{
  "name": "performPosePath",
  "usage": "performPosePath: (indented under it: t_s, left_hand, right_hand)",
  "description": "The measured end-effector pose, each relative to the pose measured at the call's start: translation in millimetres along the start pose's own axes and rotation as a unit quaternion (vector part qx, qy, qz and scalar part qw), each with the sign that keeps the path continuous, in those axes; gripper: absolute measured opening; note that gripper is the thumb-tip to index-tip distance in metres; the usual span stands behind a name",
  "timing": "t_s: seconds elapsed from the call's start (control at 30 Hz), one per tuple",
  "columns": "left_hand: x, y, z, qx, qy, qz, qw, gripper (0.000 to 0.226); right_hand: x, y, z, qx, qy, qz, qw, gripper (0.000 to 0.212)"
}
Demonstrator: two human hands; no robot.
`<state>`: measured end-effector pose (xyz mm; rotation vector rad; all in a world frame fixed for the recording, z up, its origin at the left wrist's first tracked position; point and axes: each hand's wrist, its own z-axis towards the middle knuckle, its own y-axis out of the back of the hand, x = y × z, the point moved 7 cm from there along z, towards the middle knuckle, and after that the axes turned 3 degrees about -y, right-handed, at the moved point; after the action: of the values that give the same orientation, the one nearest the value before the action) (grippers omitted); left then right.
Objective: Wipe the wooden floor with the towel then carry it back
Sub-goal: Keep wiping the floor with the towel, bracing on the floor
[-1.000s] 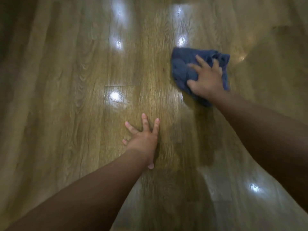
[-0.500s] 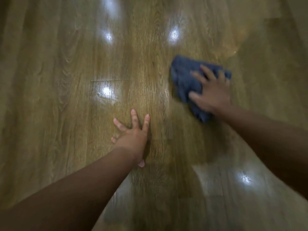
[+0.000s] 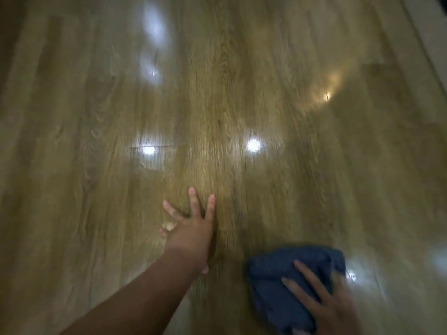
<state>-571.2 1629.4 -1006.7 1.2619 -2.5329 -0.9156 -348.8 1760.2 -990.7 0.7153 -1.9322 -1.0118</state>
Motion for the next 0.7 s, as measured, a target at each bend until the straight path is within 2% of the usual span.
performPosePath:
  t_s: [0.07,0.1,0.17,0.23,0.33,0.43,0.53,0.63,0.7]
  left_hand:
    - [0.2,2.5,-1.2,0.0,0.0,0.0,1.0,0.151]
    - [0.1,3.9,-1.5,-0.001,0.001,-0.004,1.0,0.151]
    - [0.4,5.2,-2.2,-0.005,0.003,-0.002,1.0,0.152]
    - [0.9,4.6,-3.6,-0.004,0.01,0.009,1.0,0.153]
    - [-0.2,6.6,-4.9,-0.004,0.008,0.015,1.0,0.153]
    - [0.8,8.6,-6.7,0.0,0.008,0.013,1.0,0.152]
    - [-0.3,7.7,-5.0,-0.001,0.01,0.008,1.0,0.153]
    - [-0.5,5.6,-2.9,-0.002,0.008,0.005,1.0,0.153]
    - [-0.3,5.7,-1.9,-0.001,0.011,0.001,1.0,0.153]
  right_hand:
    - [-8.7,27.6,59.2,-0.027,0.112,-0.089,0.989,0.08]
    - [-19.4,46.4,98.9,-0.063,0.13,-0.113,0.983,0.078]
    - [-21.2,91.0,199.5,-0.093,0.083,-0.14,0.982,0.077]
    - [-14.9,116.4,282.5,-0.078,0.015,-0.151,0.985,0.082]
    - [-3.5,127.9,328.5,-0.082,-0.062,-0.094,0.99,0.074]
    - [15.6,99.8,267.4,-0.1,-0.043,-0.068,0.992,0.07]
    - [12.7,40.8,128.6,-0.084,0.015,-0.055,0.995,0.072]
    - [14.9,-9.6,-8.3,-0.029,0.11,-0.113,0.987,0.061]
    - [4.7,-10.4,-20.9,0.014,0.187,-0.159,0.969,0.06]
